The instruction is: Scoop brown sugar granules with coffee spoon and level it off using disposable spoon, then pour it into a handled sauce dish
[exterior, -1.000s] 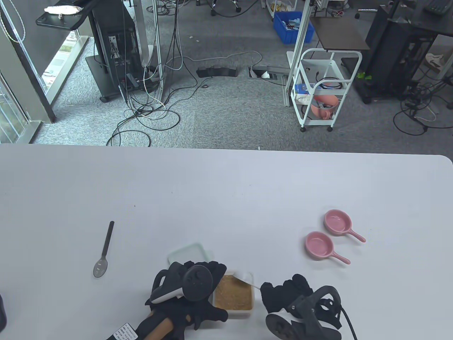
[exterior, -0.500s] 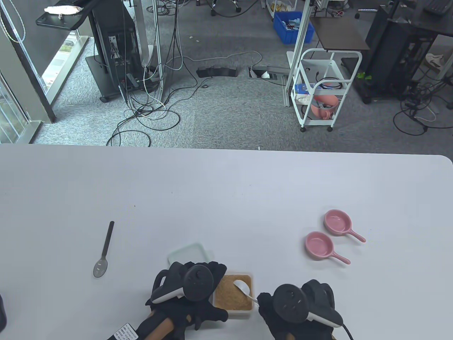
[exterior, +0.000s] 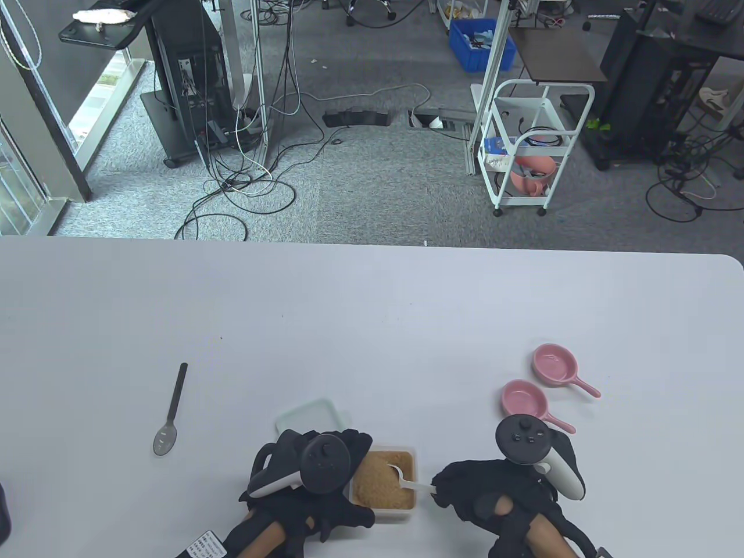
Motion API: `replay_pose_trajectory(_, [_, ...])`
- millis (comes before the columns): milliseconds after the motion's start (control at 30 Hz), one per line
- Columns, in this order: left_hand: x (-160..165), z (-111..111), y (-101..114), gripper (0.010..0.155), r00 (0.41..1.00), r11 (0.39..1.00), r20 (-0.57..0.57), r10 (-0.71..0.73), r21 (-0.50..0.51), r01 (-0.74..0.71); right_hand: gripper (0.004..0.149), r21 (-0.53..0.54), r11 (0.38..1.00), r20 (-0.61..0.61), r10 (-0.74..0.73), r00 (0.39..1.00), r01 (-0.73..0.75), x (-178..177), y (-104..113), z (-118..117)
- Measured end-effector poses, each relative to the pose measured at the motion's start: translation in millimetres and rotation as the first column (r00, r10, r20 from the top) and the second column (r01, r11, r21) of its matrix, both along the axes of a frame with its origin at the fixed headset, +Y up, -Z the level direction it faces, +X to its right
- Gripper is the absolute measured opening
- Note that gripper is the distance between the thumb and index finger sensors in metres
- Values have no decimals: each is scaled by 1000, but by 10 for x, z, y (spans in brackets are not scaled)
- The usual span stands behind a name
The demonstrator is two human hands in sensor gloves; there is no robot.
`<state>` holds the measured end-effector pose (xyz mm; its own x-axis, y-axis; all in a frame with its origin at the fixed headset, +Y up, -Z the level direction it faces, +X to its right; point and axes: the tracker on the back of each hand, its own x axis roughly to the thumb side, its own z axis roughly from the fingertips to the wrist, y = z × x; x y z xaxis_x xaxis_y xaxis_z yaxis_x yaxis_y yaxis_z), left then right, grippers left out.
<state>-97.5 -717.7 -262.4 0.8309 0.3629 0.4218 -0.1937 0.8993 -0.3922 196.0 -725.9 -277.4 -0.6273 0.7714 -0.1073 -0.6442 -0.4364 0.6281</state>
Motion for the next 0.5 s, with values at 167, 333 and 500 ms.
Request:
replay_pose_trajectory(167, [-2,2,-3,111,1000,1000,0,1,-3,-1,44,-122,989,-10,-85,996,83,35,-163,-41])
replay_pose_trajectory(333, [-12,3,-8,110,1000,1000,1,5,-8,-5,44,-172,977,-16,-131,991,126,70,-243,-66])
replay_pose_trajectory(500, [-26,6,-13,111,1000,1000,1,9,-13,-9,43,-191,970,-19,-158,987,152,106,-299,-84])
